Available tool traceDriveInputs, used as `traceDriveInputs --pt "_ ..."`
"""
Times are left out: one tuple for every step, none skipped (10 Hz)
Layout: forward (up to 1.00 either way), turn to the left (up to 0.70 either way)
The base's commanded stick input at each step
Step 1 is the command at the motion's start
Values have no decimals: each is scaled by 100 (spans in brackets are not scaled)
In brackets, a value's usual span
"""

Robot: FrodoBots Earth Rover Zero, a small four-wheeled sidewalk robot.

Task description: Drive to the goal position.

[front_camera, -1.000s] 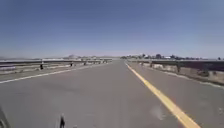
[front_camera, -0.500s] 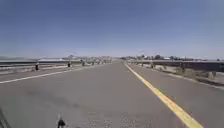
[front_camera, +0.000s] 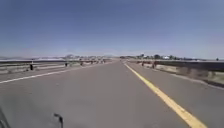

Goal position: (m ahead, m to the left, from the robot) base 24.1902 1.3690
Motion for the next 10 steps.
traceDriveInputs --pt "85 0" --pt "85 0" --pt "85 0" --pt "85 0" --pt "85 0" --pt "85 0" --pt "85 0" --pt "85 0" --pt "85 0" --pt "85 -1"
